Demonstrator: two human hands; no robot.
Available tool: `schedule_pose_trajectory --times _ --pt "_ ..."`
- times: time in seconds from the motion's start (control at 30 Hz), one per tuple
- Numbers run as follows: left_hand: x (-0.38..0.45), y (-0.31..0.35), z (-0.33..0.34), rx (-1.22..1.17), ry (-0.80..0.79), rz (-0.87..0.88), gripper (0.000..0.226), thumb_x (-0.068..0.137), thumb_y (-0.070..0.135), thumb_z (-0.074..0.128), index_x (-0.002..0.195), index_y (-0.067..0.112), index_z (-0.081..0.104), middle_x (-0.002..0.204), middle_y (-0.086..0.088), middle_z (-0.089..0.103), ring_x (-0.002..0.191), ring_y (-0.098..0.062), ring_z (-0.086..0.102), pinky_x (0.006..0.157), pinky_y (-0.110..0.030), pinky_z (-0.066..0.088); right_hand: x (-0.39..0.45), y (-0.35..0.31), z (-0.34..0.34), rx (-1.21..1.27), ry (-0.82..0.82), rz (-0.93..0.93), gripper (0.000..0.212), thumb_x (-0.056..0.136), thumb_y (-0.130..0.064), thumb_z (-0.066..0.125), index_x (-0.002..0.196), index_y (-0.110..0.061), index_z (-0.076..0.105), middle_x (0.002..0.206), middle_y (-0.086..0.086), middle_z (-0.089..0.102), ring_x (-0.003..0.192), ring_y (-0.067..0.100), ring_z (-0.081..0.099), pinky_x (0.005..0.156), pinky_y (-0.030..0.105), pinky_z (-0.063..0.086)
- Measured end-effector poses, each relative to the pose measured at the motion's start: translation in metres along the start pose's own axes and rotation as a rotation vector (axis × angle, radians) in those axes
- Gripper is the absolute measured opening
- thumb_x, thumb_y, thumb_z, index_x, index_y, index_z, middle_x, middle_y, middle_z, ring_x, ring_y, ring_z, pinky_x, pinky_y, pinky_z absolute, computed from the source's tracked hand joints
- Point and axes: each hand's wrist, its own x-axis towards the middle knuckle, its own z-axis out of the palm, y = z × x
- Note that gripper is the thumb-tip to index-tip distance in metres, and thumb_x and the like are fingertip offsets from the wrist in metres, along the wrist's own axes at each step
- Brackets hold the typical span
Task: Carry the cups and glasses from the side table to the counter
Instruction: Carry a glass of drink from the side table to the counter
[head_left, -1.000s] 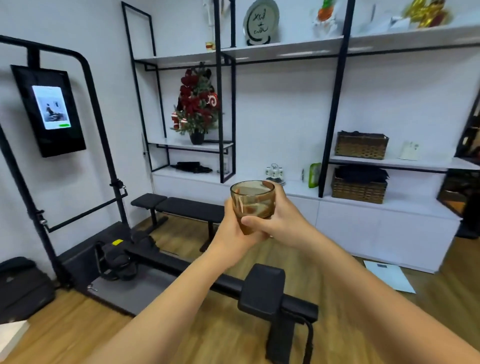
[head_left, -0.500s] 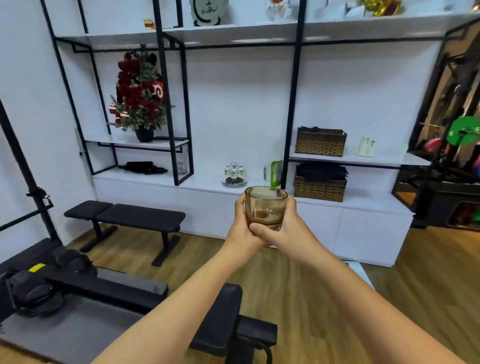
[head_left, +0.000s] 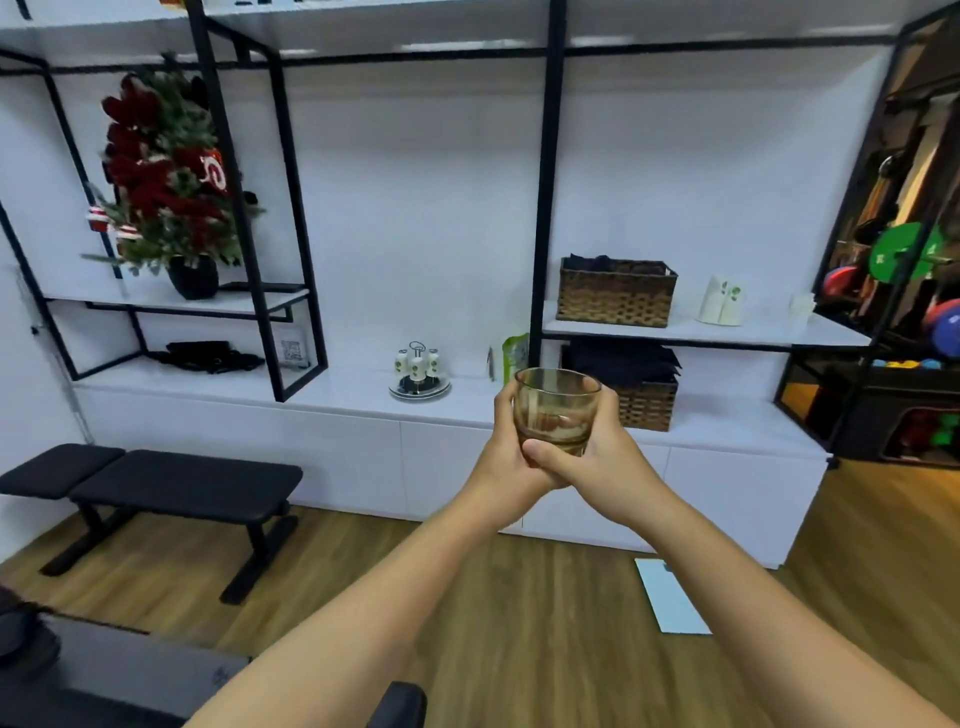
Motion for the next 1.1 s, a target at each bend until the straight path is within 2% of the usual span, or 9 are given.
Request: schedule_pose_trajectory --times 0.1,0.23,0.37,0.47,0.6,0.7,0.83,1.0,1.1 --pt "0.062 -0.025 0.017 0.029 -0.026 0.019 0.115 0.071 0.01 0.085 0.155 0.036 0.01 0.133 0.001 0.062 0.115 -0.013 0.067 0.088 -0.033 0.06 0.049 0.035 -0.024 0.001 -0.003 -0.003 0.082 0.074 -0.045 0.082 0.13 -0.045 0.022 0.118 -0.028 0.054 0.106 -0.021 0.053 0.084 0.01 0.044" --pt "0.138 -0.061 0.038 0.065 0.019 0.042 0.109 0.068 0.02 0.086 0.148 0.048 0.016 0.122 0.018 0.066 0.113 -0.008 0.067 0.087 -0.036 0.061 0.119 0.082 -0.053 -0.046 -0.053 -0.027 0.083 0.075 -0.046 0.083 0.131 -0.043 0.023 0.119 -0.024 0.055 0.109 -0.009 0.056 0.082 0.01 0.044" --pt "0.212 -0.093 0.062 0.107 0.094 0.064 0.105 0.069 0.022 0.086 0.146 0.046 0.019 0.124 0.017 0.066 0.115 -0.011 0.067 0.092 -0.042 0.06 0.19 0.129 -0.083 -0.05 -0.12 -0.057 0.092 0.075 -0.045 0.083 0.144 -0.034 0.022 0.127 -0.012 0.056 0.115 0.006 0.057 0.096 0.026 0.048" --pt "0.266 -0.107 0.077 0.101 0.149 0.031 0.106 0.068 0.024 0.087 0.147 0.045 0.019 0.127 0.011 0.066 0.117 -0.014 0.067 0.093 -0.047 0.059 0.243 0.158 -0.104 -0.048 -0.184 -0.037 0.094 0.075 -0.045 0.084 0.145 -0.032 0.023 0.127 -0.012 0.056 0.115 0.008 0.057 0.092 0.025 0.048" --pt "0.322 -0.123 0.084 0.09 0.219 0.001 0.108 0.071 0.021 0.088 0.149 0.046 0.017 0.131 0.009 0.064 0.119 -0.015 0.066 0.093 -0.046 0.06 0.314 0.189 -0.12 -0.007 -0.291 -0.041 0.097 0.069 -0.048 0.087 0.146 -0.032 0.029 0.124 -0.017 0.06 0.114 0.002 0.06 0.096 0.027 0.052" --pt "0.351 -0.135 0.078 0.073 0.254 -0.028 0.109 0.075 0.022 0.087 0.152 0.042 0.012 0.133 0.005 0.063 0.119 -0.015 0.066 0.094 -0.041 0.059 0.357 0.211 -0.112 0.068 -0.343 -0.039 0.095 0.066 -0.047 0.089 0.143 -0.039 0.034 0.119 -0.02 0.065 0.107 -0.007 0.063 0.096 0.026 0.053" --pt "0.39 -0.162 0.049 0.058 0.261 -0.085 0.116 0.08 0.014 0.084 0.157 0.04 0.002 0.131 0.007 0.066 0.117 -0.012 0.068 0.086 -0.025 0.058 0.409 0.241 -0.082 0.172 -0.385 0.023 0.108 0.059 -0.054 0.089 0.148 -0.04 0.029 0.115 -0.013 0.07 0.106 -0.001 0.067 0.094 0.034 0.056" --pt "0.461 -0.212 -0.005 0.081 0.257 -0.112 0.123 0.077 0.002 0.079 0.156 0.051 0.0 0.136 0.016 0.06 0.116 -0.006 0.067 0.093 -0.033 0.058 0.486 0.285 -0.03 0.129 -0.36 0.043 0.081 0.072 -0.052 0.084 0.133 -0.038 0.032 0.113 -0.023 0.064 0.098 -0.009 0.062 0.075 0.014 0.051" --pt "0.515 -0.244 -0.042 0.047 0.305 -0.099 0.124 0.07 0.003 0.077 0.157 0.051 0.002 0.138 0.007 0.061 0.115 -0.017 0.069 0.093 -0.04 0.059 0.556 0.305 0.002 0.075 -0.373 0.027 0.077 0.073 -0.054 0.083 0.134 -0.03 0.042 0.115 -0.018 0.065 0.103 -0.001 0.064 0.086 0.026 0.055"
